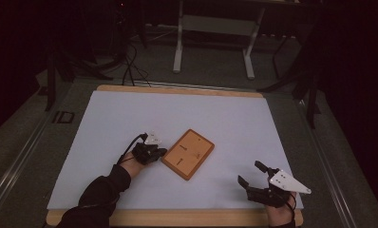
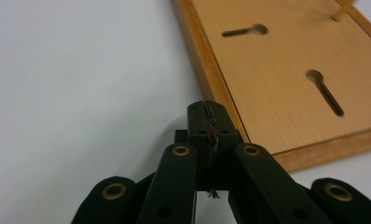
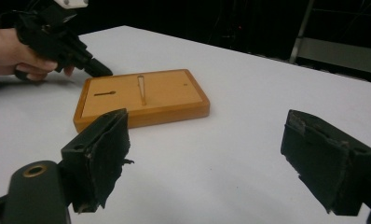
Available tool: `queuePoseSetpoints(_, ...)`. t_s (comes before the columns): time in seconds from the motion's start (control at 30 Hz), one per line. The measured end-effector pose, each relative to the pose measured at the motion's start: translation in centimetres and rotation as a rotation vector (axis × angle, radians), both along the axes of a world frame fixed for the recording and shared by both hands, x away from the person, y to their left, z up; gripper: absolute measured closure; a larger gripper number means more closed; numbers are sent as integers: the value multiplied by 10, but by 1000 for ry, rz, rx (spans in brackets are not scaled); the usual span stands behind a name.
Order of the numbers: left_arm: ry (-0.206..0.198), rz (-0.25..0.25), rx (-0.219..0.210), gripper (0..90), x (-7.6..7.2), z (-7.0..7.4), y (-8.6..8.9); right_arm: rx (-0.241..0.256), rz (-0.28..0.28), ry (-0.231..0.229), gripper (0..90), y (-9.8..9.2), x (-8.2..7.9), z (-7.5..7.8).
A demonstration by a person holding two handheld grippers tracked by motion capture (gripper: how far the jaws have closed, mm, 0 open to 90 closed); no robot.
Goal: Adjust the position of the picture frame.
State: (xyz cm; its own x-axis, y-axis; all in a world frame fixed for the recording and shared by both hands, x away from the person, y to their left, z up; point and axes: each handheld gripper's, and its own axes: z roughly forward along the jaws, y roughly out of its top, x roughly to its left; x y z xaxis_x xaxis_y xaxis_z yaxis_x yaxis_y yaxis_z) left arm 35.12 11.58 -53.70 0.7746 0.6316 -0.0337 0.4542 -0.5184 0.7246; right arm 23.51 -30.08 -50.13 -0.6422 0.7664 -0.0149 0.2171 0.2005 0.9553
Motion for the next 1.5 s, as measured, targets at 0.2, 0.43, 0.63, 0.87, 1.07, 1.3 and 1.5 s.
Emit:
queuePoseSetpoints(0.2,20,-65,-7,900,-15,0,-8,-1,3,0,148,1,0,0)
queuePoseSetpoints(0.43,35,-131,-21,900,-26,2,-19,1,3,5,148,1,0,0)
queuePoseSetpoints(0.63,49,-192,-25,900,-34,3,-32,0,3,5,148,1,0,0)
queuePoseSetpoints(0.87,53,-226,-16,900,-40,3,-39,1,3,3,148,1,0,0)
queuePoseSetpoints(1.07,71,-256,-8,900,-52,1,-34,2,5,4,149,1,0,-1)
queuePoseSetpoints(1.3,77,-283,4,900,-54,1,-38,-4,7,5,148,3,0,-1)
queuePoseSetpoints(1.5,83,-305,-1,900,-56,0,-49,-1,6,7,149,3,1,-1)
